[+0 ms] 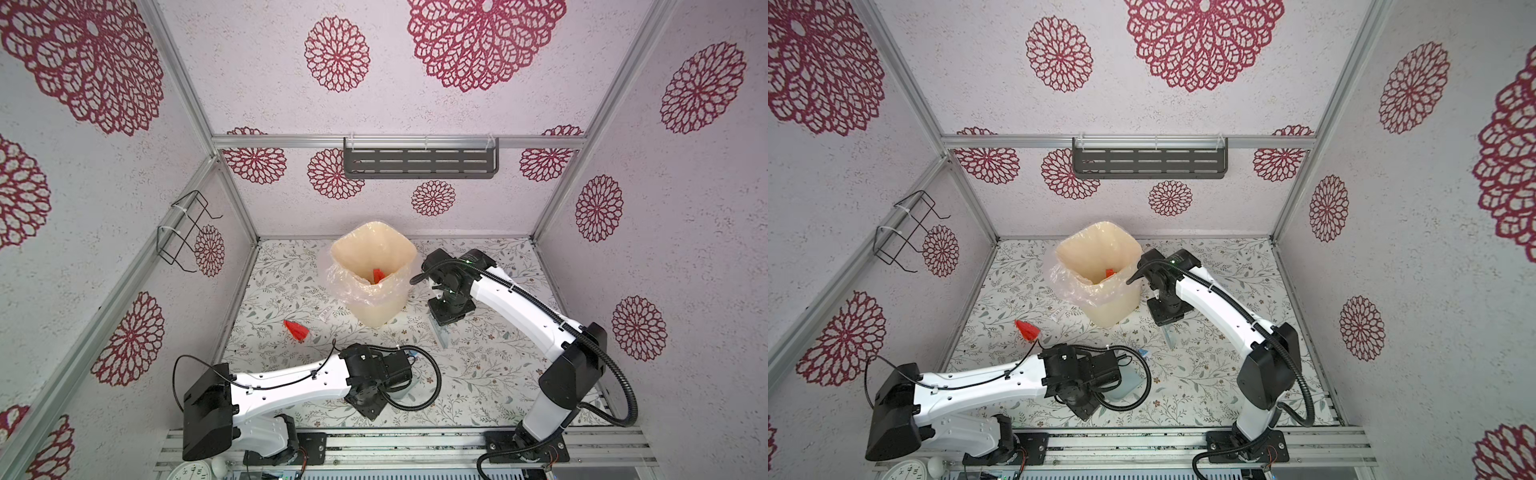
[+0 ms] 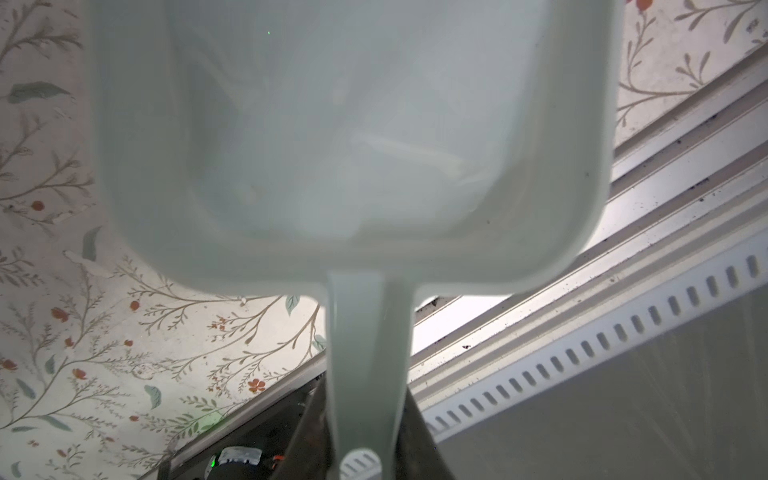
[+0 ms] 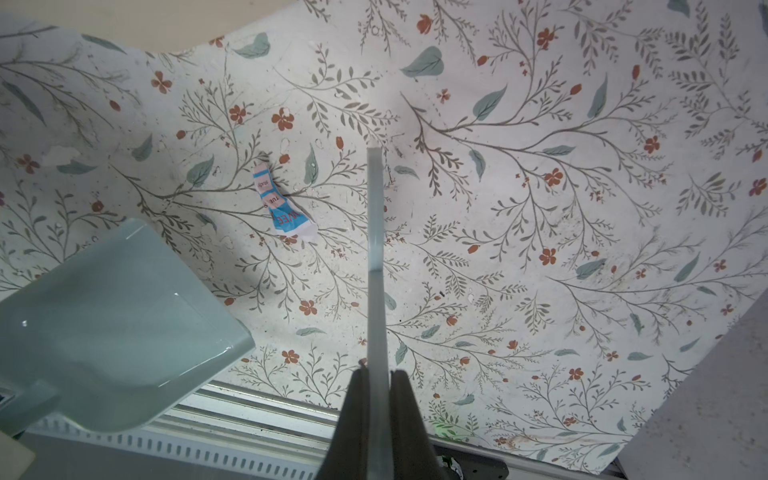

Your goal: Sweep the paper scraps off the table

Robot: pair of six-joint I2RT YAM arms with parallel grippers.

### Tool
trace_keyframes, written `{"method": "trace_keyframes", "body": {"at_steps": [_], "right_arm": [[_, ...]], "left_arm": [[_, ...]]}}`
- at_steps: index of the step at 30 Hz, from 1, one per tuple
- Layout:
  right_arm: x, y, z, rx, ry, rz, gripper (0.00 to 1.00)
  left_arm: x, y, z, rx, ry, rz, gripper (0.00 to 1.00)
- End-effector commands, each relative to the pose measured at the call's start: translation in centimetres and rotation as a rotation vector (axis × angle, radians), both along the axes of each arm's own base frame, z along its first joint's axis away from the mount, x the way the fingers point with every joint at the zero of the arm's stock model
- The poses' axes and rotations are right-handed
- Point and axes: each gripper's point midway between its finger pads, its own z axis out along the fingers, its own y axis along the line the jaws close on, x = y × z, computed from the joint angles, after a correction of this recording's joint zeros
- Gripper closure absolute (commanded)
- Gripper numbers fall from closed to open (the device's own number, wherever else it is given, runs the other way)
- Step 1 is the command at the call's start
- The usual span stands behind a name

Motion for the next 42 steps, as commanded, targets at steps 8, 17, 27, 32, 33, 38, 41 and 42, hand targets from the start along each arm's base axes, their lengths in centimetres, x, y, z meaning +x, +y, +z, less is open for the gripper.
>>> {"method": "trace_keyframes", "body": {"at_steps": [8, 17, 27, 32, 33, 38, 41, 42], "right_arm": [[1.0, 1.1, 0.4, -0.037, -0.012, 0.105, 1.00], [0.3, 3.0, -0.8, -0.032, 0.018, 0.169, 1.00], [0.1, 4.3, -1.6, -0.042, 0.042, 0.233, 1.00], [-0.4, 4.9, -2.1, -0.030, 0.066, 0.256, 1.00], [-0.4, 5.0, -2.2, -0.031, 0.070, 0.261, 1.00], [-0.8, 5.2, -2.2, -0.044, 0.084, 0.289, 1.00], [-1.1, 5.4, -2.2, -0.049, 0.092, 0.305, 1.00], [-1.1, 5.5, -2.2, -0.049, 0.094, 0.309, 1.00]], "left_arm": [[1.6, -1.3, -0.7, -0.097, -0.002, 0.071, 1.00], [1.8, -1.8, -2.1, -0.083, 0.008, 0.054, 1.00], [2.2, -2.2, -3.5, -0.063, 0.020, 0.032, 1.00], [2.5, -2.2, -3.6, -0.060, 0.020, 0.033, 1.00], [2.6, -2.2, -3.6, -0.058, 0.022, 0.036, 1.00], [2.8, -2.0, -4.3, -0.038, 0.035, 0.046, 1.00], [2.8, -2.0, -4.5, -0.027, 0.044, 0.045, 1.00], [2.9, -2.0, -4.5, -0.025, 0.042, 0.043, 1.00]]}}
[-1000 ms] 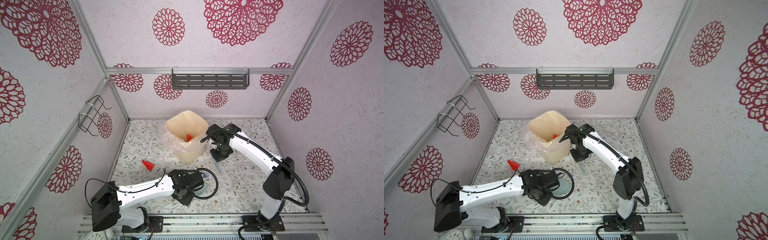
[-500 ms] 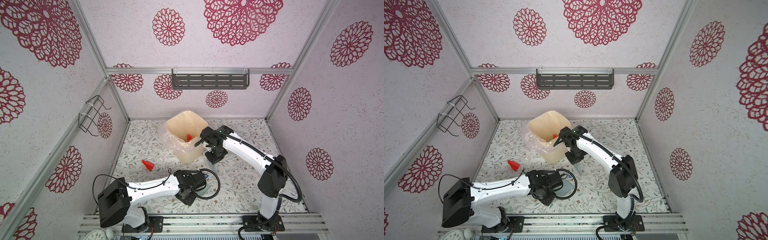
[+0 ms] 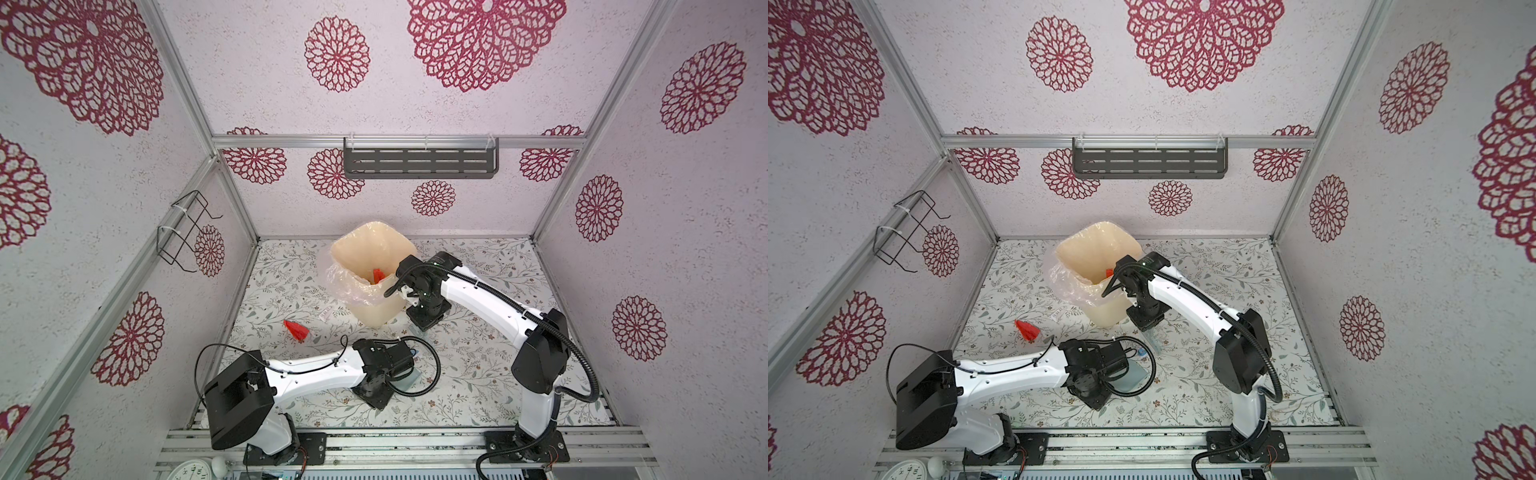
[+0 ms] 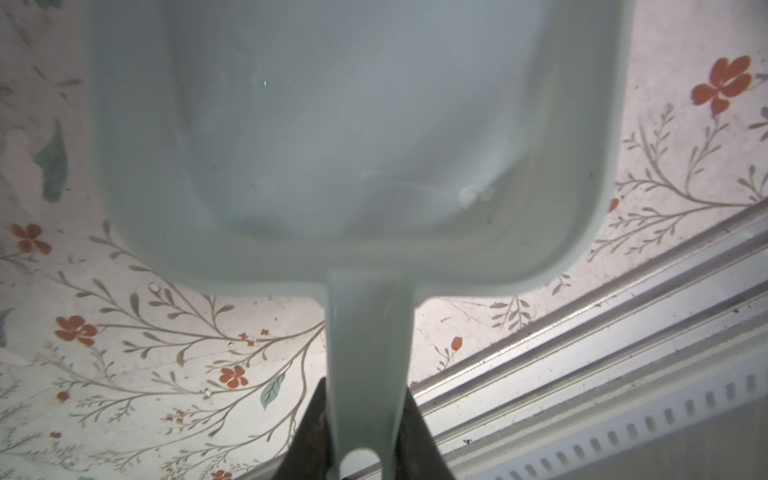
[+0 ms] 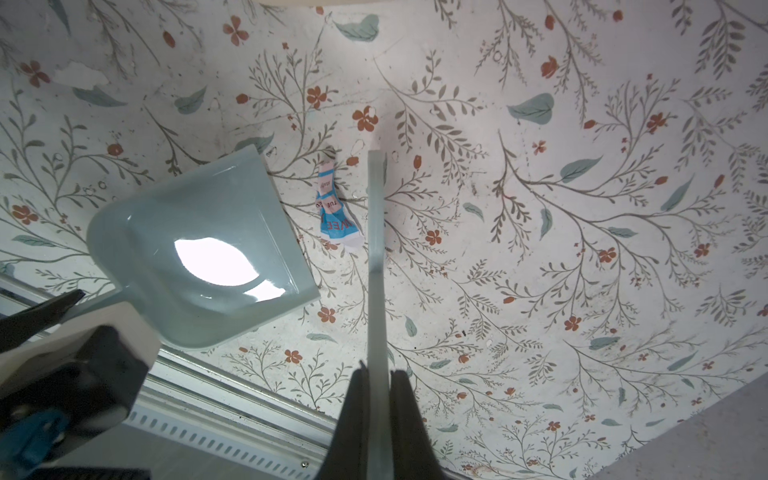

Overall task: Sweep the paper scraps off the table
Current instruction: 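Sweep the blue-and-pink paper scrap into the teal dustpan with the right brush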

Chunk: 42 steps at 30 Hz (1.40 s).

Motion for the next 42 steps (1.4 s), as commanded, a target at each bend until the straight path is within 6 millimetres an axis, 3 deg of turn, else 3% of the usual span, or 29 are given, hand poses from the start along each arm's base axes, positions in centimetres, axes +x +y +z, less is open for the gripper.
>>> {"method": "trace_keyframes", "body": {"at_steps": [1, 10, 19, 23, 28, 33, 38, 42], "right_arm": [[-0.6, 0.3, 0.2, -0.008, 0.022, 0.042, 1.00], [-2.7, 2.1, 0.8, 0.037, 0.078, 0.113, 1.00], [-6.8, 4.8, 3.6, 0.150, 0.154, 0.176, 1.00], [-5.9, 3.7, 4.8, 0.140, 0.101, 0.145, 1.00], [-2.4, 1.4, 4.0, 0.073, -0.014, 0.051, 1.00], [-0.7, 3.1, 3.0, 0.065, -0.071, 0.063, 1.00], [-1.9, 4.9, 1.0, 0.057, -0.025, 0.125, 1.00], [-3.6, 6.9, 1.8, 0.149, 0.027, 0.158, 1.00]], "left_arm": [[0.4, -0.3, -0.1, -0.009, -0.003, -0.008, 1.00], [0.6, -0.3, -0.2, -0.007, 0.002, -0.002, 1.00], [0.6, -0.2, -0.5, -0.002, 0.004, 0.000, 1.00], [0.6, -0.1, -0.5, -0.001, 0.002, 0.000, 1.00], [0.7, -0.1, -0.6, 0.003, -0.001, 0.000, 1.00], [0.8, -0.1, -0.6, 0.000, -0.006, -0.002, 1.00], [0.8, -0.1, -0.6, -0.001, -0.006, 0.000, 1.00], [0.7, -0.2, -0.7, -0.001, -0.004, 0.001, 1.00]]}}
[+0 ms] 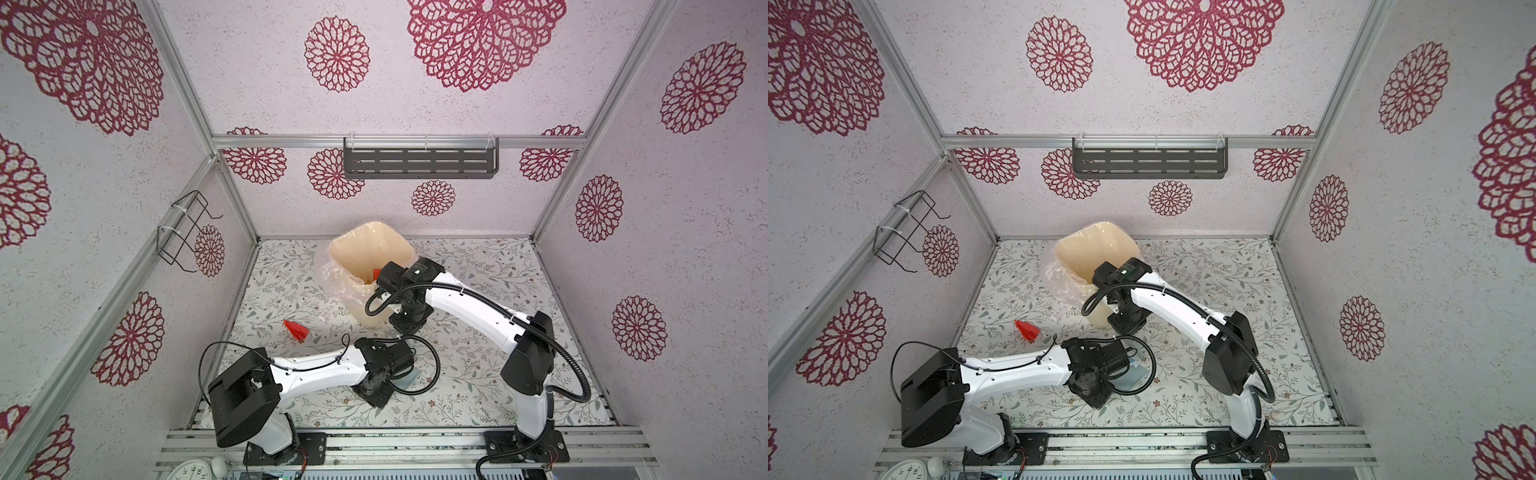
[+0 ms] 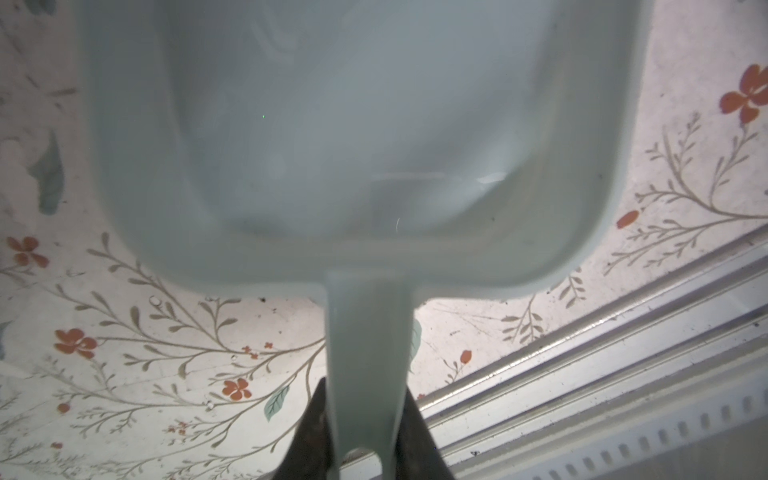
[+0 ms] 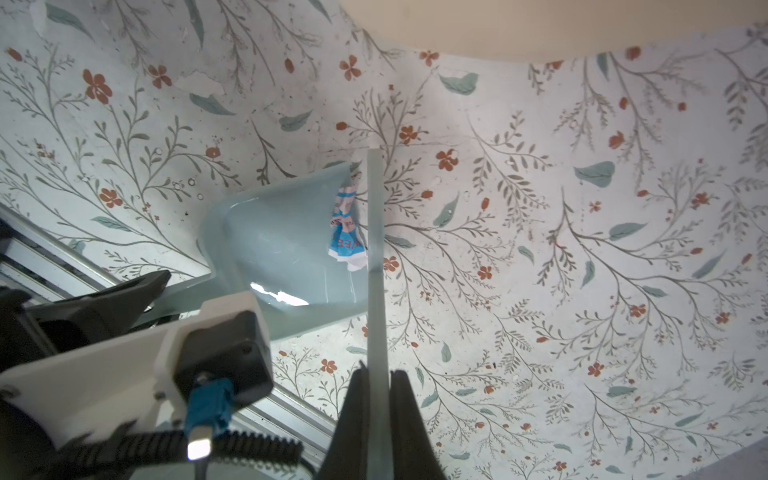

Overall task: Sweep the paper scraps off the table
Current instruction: 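Sweep the blue-and-pink paper scrap into the teal dustpan with the right brush, then lift the dustpan with the scrap using left gripper while right brush withdraws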

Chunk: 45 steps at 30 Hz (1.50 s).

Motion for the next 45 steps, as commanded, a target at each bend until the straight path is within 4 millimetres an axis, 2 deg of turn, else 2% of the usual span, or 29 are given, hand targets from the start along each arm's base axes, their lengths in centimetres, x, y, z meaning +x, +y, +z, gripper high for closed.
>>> {"method": "trace_keyframes", "body": {"at_steps": [1, 6, 16, 19, 24, 28, 35, 45], "right_arm": [[-1.5, 1.9, 1.7, 0.110, 0.041, 0.026, 1.00], [-3.7, 3.2, 3.9, 0.216, 0.115, 0.028, 1.00], [-5.0, 1.9, 5.0, 0.214, 0.150, -0.012, 1.00], [-4.4, 0.8, 4.9, 0.178, 0.116, -0.039, 1.00], [-2.7, -1.5, 6.4, 0.187, 0.050, -0.129, 1.00], [-2.2, -4.1, 6.3, 0.102, 0.008, -0.166, 1.00], [-1.3, -7.6, 7.5, 0.091, -0.056, -0.270, 1.00], [0.0, -11.6, 8.4, 0.191, -0.127, -0.446, 1.00]], "left_arm": [[0.4, -0.1, -0.4, -0.003, -0.005, 0.003, 1.00], [0.3, -0.1, -0.4, -0.002, -0.006, 0.003, 1.00], [0.5, 0.0, -0.5, 0.000, -0.016, 0.003, 1.00], [0.6, 0.0, -0.5, -0.001, -0.022, 0.005, 1.00], [0.9, 0.0, -0.3, -0.005, -0.042, 0.007, 1.00], [1.0, -0.1, -0.1, -0.022, -0.060, 0.007, 1.00], [1.0, -0.3, 0.6, -0.045, -0.102, -0.014, 1.00], [1.1, -1.3, 4.7, -0.127, -0.297, -0.075, 1.00]]}}
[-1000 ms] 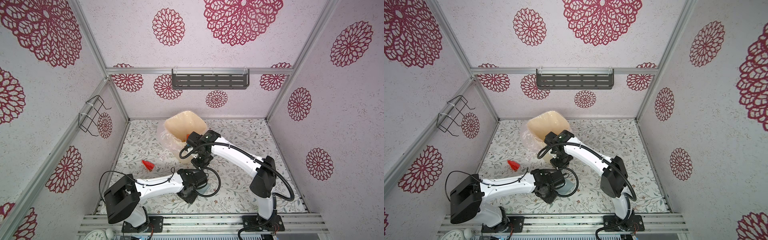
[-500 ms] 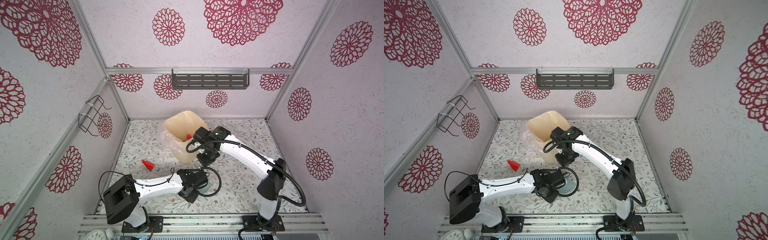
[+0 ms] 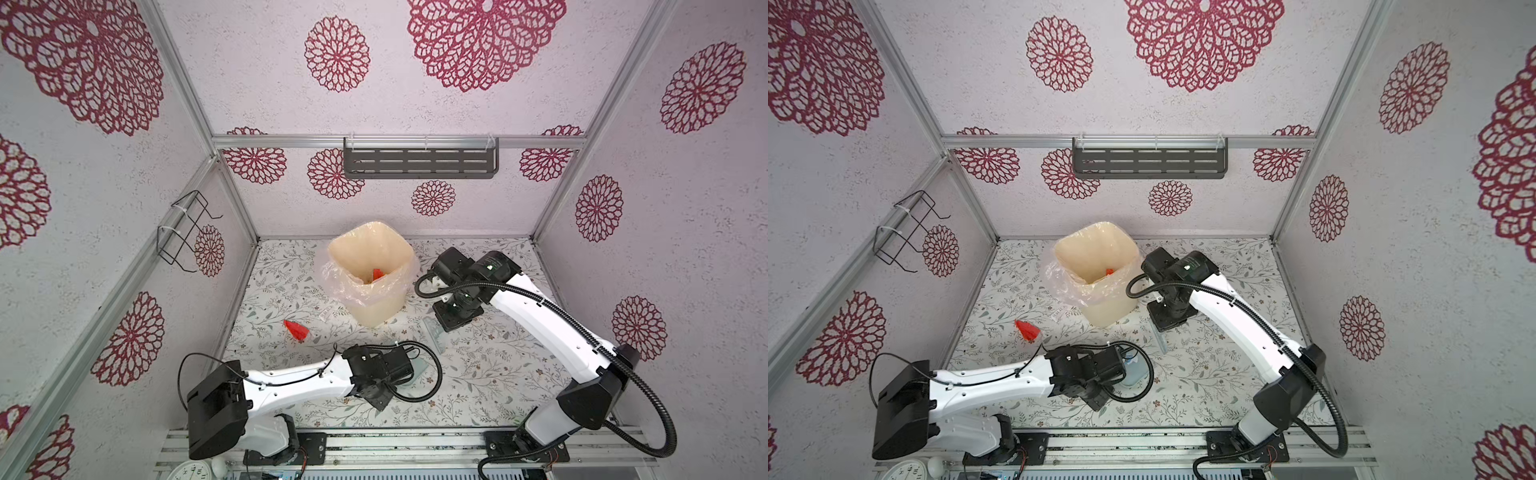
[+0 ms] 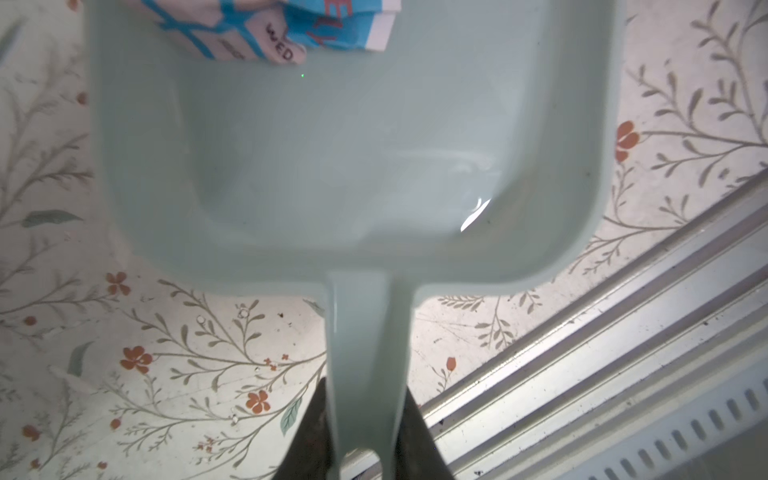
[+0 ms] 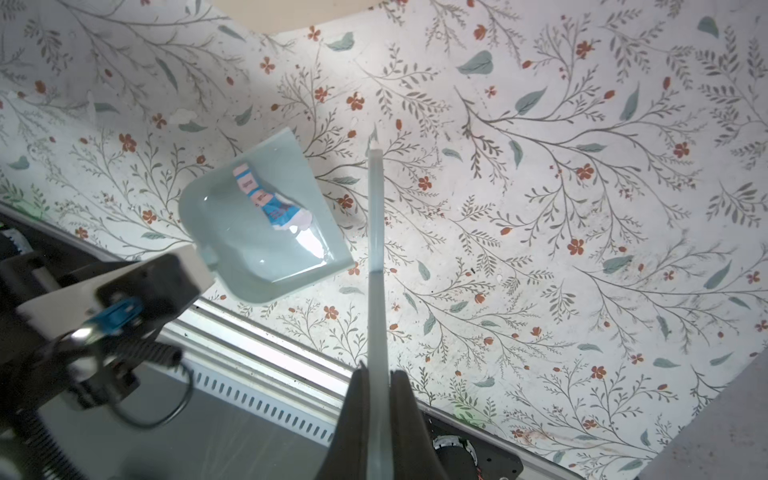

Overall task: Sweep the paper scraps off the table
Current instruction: 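Lift the dustpan with the scrap using left gripper while right brush withdraws, then raise the dustpan over the beige bin and tip it with the left gripper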

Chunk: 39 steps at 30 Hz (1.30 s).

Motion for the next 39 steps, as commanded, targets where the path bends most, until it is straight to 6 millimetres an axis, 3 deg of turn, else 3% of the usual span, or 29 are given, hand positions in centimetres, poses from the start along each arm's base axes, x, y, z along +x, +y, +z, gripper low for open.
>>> {"method": "trace_keyframes", "body": {"at_steps": [1, 6, 16, 20, 25, 31, 39], "right_arm": [[0.6, -1.5, 1.6, 0.061, -0.074, -0.092, 1.00], [1.3, -3.8, 1.9, 0.121, -0.113, -0.186, 1.00], [0.9, -5.4, 0.1, 0.259, -0.086, -0.275, 1.00], [0.8, -5.6, 0.2, 0.287, -0.088, -0.288, 1.00], [0.4, -6.0, 0.4, 0.303, -0.100, -0.299, 1.00], [0.0, -6.3, 0.6, 0.325, -0.111, -0.308, 1.00], [1.4, -6.7, 1.6, 0.341, -0.147, -0.314, 1.00]], "left_arm": [[0.4, 0.0, 1.9, -0.035, -0.091, 0.004, 1.00], [-0.1, 0.3, 5.2, -0.076, -0.149, 0.003, 1.00], [-1.1, 0.4, 15.5, -0.152, -0.214, -0.003, 1.00], [-0.7, 0.7, 19.7, -0.193, -0.247, 0.034, 1.00], [1.1, 3.0, 23.6, -0.202, -0.263, 0.129, 1.00], [4.5, 5.6, 26.4, -0.205, -0.277, 0.223, 1.00], [9.7, 8.8, 26.4, -0.060, -0.276, 0.279, 1.00]]}}
